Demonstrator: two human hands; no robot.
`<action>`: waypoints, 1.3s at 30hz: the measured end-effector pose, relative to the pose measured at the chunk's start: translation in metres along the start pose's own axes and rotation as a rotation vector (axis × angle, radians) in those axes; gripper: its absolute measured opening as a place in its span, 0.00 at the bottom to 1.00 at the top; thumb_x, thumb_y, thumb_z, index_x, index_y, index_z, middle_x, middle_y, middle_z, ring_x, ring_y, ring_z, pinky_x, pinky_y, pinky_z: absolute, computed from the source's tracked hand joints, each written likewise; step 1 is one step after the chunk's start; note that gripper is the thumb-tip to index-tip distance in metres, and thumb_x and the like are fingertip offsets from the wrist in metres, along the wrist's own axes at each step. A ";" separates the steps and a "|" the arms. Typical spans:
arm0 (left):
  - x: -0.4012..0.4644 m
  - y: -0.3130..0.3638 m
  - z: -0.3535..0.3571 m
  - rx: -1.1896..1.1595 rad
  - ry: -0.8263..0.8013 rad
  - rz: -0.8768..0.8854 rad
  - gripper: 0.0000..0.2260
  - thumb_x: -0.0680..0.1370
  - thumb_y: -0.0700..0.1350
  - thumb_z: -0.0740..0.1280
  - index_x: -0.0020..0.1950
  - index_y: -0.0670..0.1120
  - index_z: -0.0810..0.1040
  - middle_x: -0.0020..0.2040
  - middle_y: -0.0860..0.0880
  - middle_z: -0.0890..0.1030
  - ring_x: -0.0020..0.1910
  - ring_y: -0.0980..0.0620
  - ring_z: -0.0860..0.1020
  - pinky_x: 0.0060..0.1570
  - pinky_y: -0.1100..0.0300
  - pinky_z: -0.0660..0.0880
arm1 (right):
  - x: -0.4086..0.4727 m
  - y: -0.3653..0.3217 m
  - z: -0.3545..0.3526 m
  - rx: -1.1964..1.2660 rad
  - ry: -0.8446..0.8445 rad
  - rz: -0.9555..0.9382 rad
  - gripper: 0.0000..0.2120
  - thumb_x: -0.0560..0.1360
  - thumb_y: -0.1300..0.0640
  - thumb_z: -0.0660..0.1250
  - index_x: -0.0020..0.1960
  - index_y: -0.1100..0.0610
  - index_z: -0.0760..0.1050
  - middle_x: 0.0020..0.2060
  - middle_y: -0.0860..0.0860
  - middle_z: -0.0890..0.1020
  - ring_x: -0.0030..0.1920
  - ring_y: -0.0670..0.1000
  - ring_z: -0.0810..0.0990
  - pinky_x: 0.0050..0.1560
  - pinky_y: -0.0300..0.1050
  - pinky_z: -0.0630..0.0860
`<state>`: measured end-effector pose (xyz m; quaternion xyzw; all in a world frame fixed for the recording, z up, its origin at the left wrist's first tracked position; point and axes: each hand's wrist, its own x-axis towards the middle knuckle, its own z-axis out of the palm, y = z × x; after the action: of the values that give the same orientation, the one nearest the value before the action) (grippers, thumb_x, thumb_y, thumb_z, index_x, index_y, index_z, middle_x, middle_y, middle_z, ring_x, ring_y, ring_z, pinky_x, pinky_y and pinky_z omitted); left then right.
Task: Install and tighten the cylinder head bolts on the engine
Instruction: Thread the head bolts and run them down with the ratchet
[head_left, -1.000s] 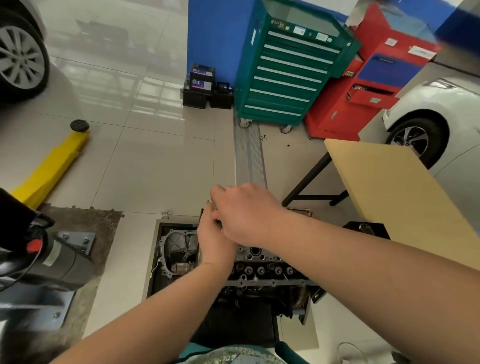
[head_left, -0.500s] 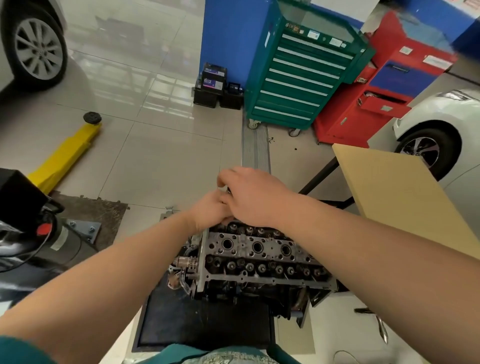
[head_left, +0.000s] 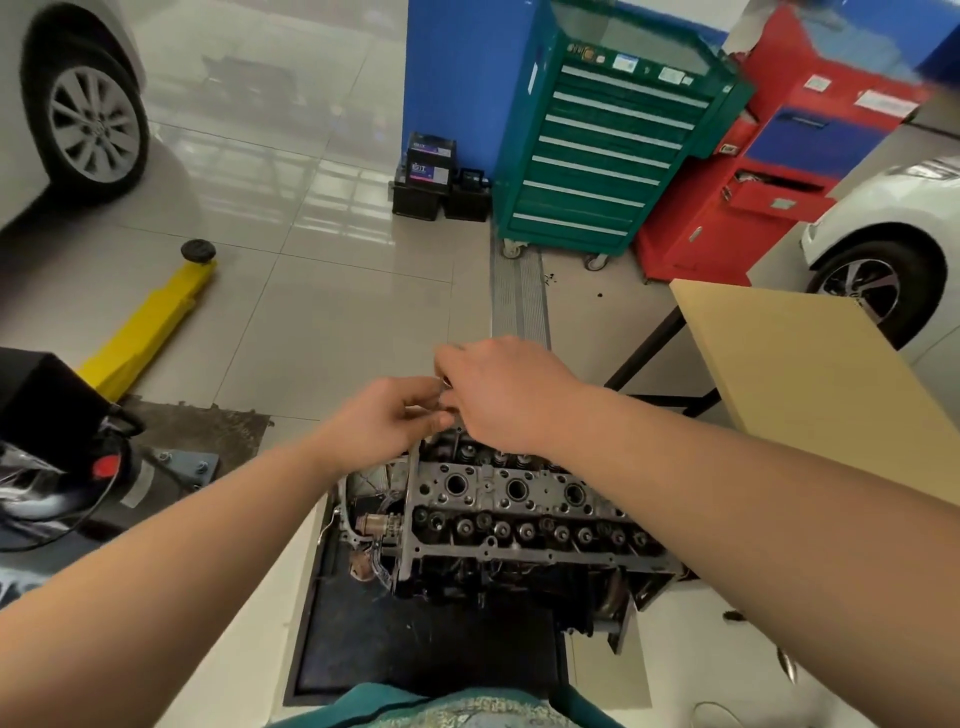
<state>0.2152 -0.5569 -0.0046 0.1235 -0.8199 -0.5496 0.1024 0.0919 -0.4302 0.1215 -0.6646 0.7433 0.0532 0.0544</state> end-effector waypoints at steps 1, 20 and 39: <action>-0.001 -0.001 0.002 -0.004 0.009 0.012 0.01 0.79 0.49 0.74 0.48 0.55 0.84 0.46 0.54 0.85 0.49 0.49 0.83 0.53 0.47 0.81 | 0.001 -0.002 0.002 -0.029 0.011 0.056 0.15 0.84 0.42 0.59 0.52 0.54 0.70 0.36 0.49 0.73 0.42 0.58 0.78 0.31 0.47 0.60; -0.006 -0.001 0.009 0.148 0.157 0.111 0.02 0.76 0.40 0.71 0.47 0.42 0.83 0.41 0.47 0.84 0.41 0.50 0.82 0.43 0.51 0.77 | 0.000 -0.007 0.001 -0.032 0.029 0.020 0.20 0.80 0.35 0.62 0.56 0.51 0.73 0.46 0.48 0.77 0.47 0.54 0.78 0.38 0.49 0.71; -0.007 -0.007 0.010 0.025 0.052 0.062 0.11 0.78 0.48 0.76 0.53 0.63 0.80 0.53 0.57 0.84 0.56 0.53 0.83 0.58 0.55 0.80 | 0.003 -0.002 0.003 -0.175 0.058 0.135 0.26 0.82 0.33 0.53 0.35 0.49 0.66 0.28 0.47 0.67 0.33 0.55 0.71 0.29 0.44 0.57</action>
<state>0.2197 -0.5479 -0.0149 0.1135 -0.8270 -0.5326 0.1393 0.0939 -0.4328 0.1179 -0.6165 0.7801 0.1020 -0.0292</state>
